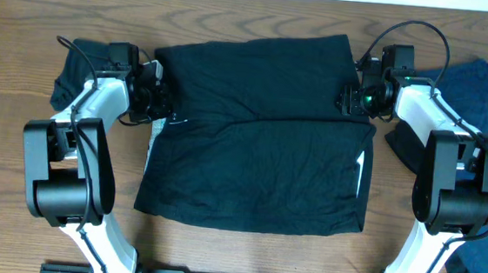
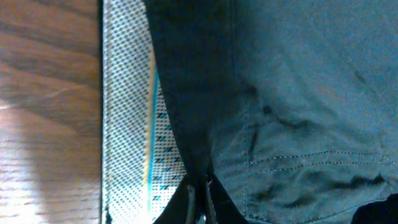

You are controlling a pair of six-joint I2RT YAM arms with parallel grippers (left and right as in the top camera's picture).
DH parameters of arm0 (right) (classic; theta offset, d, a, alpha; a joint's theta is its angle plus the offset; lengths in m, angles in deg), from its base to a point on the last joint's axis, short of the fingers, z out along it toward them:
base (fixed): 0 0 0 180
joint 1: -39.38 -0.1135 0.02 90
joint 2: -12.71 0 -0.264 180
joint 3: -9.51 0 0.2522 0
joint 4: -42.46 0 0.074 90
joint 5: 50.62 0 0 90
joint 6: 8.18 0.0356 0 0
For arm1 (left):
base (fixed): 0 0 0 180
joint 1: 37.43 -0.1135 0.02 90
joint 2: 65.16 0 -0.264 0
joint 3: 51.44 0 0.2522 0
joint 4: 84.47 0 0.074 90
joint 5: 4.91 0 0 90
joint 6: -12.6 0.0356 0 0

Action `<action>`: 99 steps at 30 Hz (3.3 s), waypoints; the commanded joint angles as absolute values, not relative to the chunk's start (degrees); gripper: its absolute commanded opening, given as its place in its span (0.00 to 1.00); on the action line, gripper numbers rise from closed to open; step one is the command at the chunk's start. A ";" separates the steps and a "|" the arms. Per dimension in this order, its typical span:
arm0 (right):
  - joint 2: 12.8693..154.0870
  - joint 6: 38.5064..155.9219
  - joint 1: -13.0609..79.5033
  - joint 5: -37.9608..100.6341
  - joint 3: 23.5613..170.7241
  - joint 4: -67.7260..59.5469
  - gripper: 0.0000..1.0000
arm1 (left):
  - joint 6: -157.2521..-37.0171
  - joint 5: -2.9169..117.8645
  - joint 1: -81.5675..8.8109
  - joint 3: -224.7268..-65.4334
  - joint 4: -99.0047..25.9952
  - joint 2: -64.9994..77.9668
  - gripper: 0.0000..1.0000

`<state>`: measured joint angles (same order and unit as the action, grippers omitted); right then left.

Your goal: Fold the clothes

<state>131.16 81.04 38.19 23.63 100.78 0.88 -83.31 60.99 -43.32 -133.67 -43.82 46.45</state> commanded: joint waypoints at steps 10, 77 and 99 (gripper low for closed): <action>132.38 80.65 38.35 24.59 100.50 0.62 0.66 | -82.98 64.03 -46.22 -133.56 -42.50 41.27 0.07; 124.12 91.03 40.66 31.06 118.81 -30.46 0.62 | -91.83 69.32 -44.37 -140.40 -23.60 20.16 0.53; 100.17 105.78 44.44 32.88 86.73 -40.80 0.70 | -98.94 74.72 -40.35 -132.88 -20.65 20.07 0.98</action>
